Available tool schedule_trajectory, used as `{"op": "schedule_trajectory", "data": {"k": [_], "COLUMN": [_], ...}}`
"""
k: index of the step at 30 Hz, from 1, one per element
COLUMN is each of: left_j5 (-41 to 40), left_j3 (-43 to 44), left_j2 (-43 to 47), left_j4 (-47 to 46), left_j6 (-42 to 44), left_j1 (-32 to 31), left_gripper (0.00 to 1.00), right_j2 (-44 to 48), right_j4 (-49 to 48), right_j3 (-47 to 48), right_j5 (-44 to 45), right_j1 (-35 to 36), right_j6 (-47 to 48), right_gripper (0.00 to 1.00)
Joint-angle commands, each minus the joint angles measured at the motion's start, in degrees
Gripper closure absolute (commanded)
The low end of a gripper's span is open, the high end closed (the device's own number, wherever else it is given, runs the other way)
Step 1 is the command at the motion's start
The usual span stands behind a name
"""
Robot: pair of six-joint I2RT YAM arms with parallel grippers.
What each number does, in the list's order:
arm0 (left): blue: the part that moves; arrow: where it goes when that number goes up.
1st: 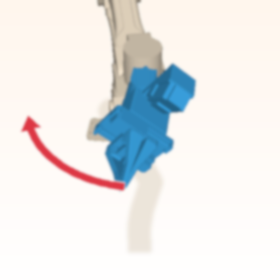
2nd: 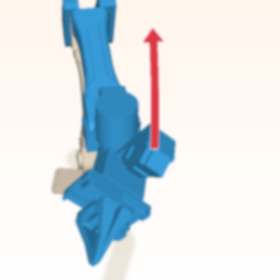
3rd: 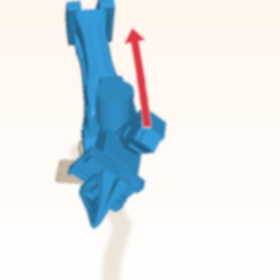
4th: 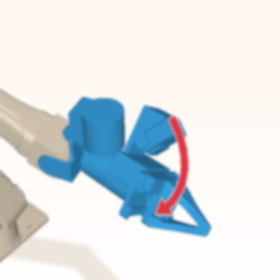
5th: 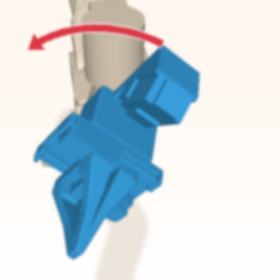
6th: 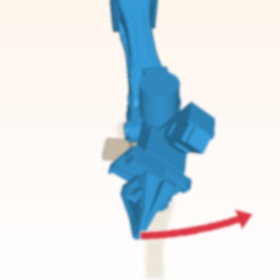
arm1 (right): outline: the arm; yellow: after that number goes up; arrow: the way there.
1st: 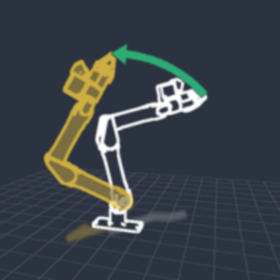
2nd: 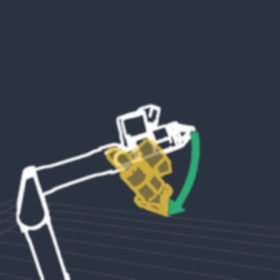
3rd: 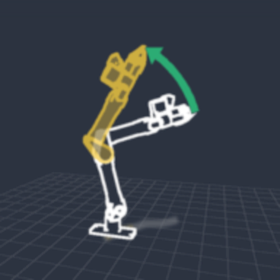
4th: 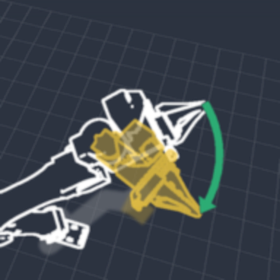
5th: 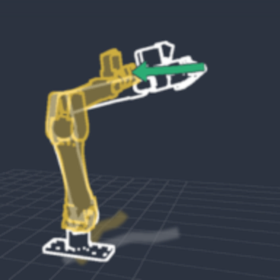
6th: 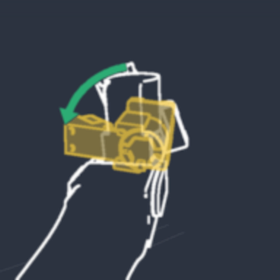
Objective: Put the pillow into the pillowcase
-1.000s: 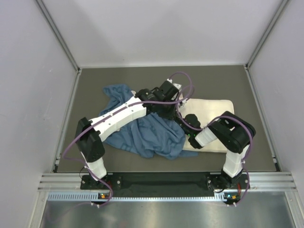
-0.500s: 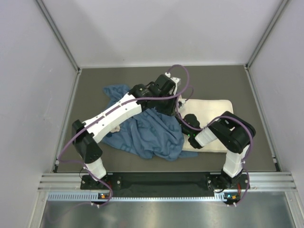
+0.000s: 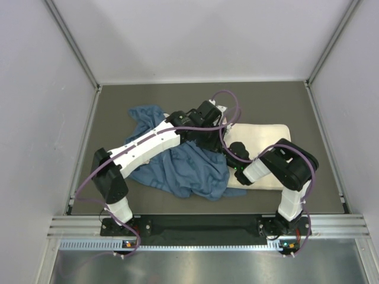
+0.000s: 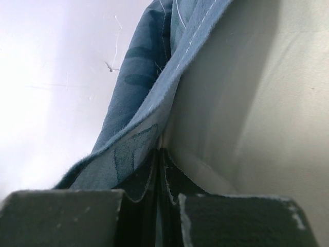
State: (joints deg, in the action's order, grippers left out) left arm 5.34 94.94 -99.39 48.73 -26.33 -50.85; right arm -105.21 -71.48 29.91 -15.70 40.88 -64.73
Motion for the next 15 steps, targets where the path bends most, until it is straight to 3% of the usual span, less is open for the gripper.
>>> {"op": "schedule_trajectory", "data": {"k": [1, 4, 5, 10, 15], "left_j5": [0.37, -0.77, -0.77, -2.26, -3.85], "left_j3": [-1.24, -1.95, -1.95, 0.24, 8.67], "left_j2": [-0.62, -0.89, -0.89, 0.78, 0.70], "left_j4": [-3.73, -3.82, -3.56, -1.28, 6.44], "left_j6": [-1.09, -0.75, -0.74, 1.36, 4.52], "left_j1": [-0.74, -0.83, -0.83, -0.83, 1.01], "left_gripper": [0.51, 0.74, 0.99, 1.00, 1.00], "right_j2": [-1.14, -1.14, -1.14, -1.23, -0.79], "right_j4": [0.20, 0.12, 0.12, 0.29, -1.98], "right_j3": [-0.03, -0.03, -0.03, 0.06, -0.20], "right_j5": [0.24, 0.15, 0.15, -0.38, -4.14], "right_j1": [-0.01, -0.01, -0.01, -0.02, -0.02], "right_j6": [0.31, 0.30, 0.22, 0.57, 3.11], "right_gripper": [1.00, 1.00, 1.00, 1.00, 1.00]}}
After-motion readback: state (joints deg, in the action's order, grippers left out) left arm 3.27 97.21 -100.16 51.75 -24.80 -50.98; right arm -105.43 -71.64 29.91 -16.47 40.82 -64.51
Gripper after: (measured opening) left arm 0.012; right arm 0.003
